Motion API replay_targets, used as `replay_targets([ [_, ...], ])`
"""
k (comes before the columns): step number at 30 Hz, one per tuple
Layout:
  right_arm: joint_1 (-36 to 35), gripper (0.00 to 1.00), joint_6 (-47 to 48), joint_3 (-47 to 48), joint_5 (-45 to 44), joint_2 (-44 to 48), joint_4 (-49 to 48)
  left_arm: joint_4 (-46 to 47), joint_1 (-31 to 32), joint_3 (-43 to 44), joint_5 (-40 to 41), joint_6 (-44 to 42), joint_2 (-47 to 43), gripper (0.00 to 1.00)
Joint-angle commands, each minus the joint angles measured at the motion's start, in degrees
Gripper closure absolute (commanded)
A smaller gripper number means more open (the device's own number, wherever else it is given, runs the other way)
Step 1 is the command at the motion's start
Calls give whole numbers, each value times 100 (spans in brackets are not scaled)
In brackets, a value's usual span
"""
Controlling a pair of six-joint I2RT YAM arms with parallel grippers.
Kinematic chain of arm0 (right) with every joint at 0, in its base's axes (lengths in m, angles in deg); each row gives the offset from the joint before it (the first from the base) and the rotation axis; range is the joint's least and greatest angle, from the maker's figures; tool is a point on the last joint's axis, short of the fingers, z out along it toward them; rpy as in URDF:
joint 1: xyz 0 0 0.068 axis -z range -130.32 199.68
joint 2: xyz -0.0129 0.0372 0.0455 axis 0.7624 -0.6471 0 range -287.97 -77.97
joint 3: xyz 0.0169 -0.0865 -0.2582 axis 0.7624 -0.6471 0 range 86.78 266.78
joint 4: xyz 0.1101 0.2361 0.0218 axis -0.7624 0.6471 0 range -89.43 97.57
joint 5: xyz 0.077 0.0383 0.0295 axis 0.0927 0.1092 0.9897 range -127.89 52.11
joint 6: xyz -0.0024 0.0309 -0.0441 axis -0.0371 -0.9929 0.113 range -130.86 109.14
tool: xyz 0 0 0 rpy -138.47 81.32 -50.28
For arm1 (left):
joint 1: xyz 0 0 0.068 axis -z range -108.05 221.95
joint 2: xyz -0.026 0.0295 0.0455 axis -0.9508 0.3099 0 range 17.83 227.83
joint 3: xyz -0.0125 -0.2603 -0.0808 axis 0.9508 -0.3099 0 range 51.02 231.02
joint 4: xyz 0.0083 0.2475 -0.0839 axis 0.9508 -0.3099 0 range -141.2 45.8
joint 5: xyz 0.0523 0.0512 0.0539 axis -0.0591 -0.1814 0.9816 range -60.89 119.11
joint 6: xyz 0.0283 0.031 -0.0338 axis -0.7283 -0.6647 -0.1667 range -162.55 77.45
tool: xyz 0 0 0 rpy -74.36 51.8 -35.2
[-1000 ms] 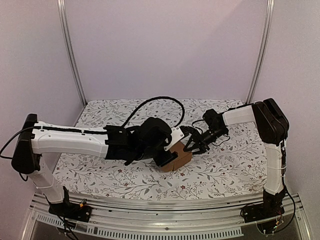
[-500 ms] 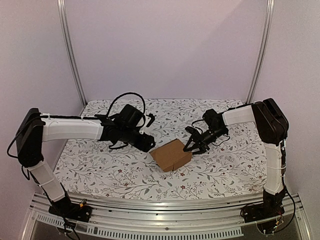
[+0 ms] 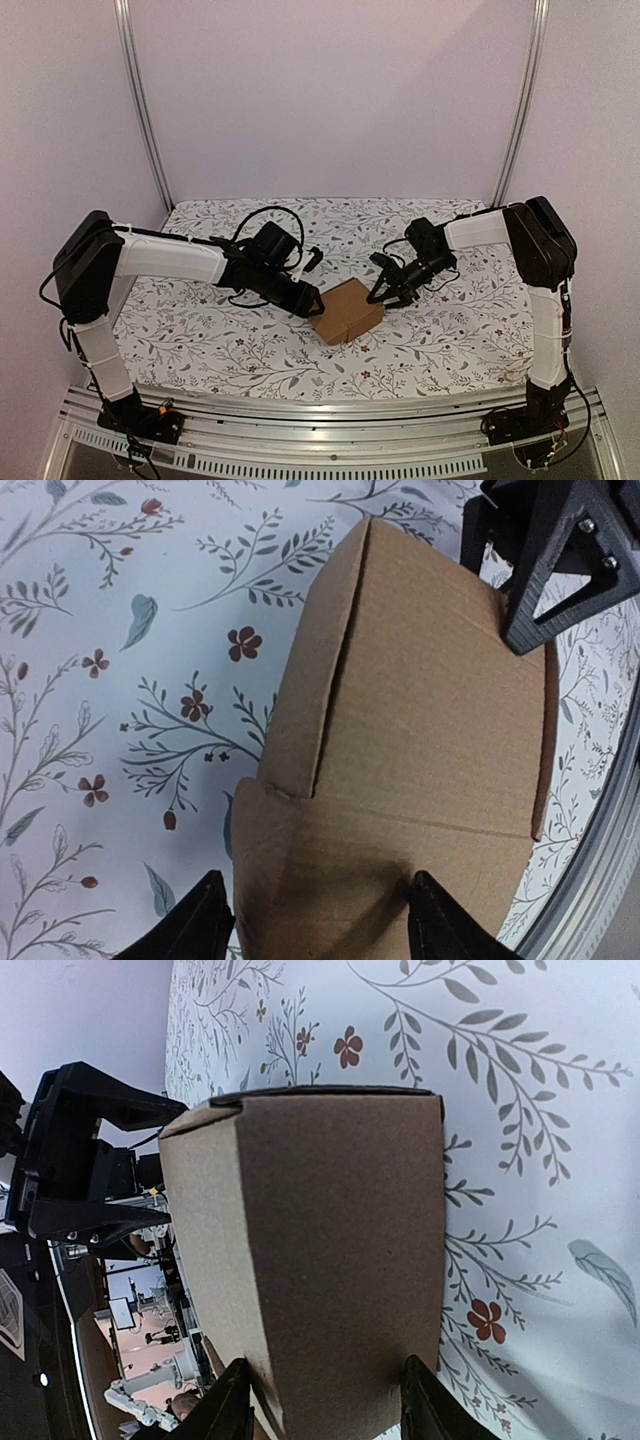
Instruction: Fold the paper box
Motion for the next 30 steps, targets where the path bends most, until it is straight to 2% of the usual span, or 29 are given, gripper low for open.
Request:
replay_targets([
  [1,7,52,187,-29,-690,-200,293,101,-49,81,-320,228,68,40],
  [7,10,51,224,-20,-709,-190,329,-35,-44,20,-358,305,-73,43],
  [11,5,51,267,-20,-680,-190,348,-453,-77,187,-142,202,-254,41],
  [16,5,51,286,-2,-678,-213,389,-1003,-216,588,-521,204,52,41],
  [24,9,51,314,15,-713,-225,409,-783,-216,494,-924,388,275,49],
  [30,6,51,331,7,-738,-225,424,-780,-218,513,-809,393,358,50],
])
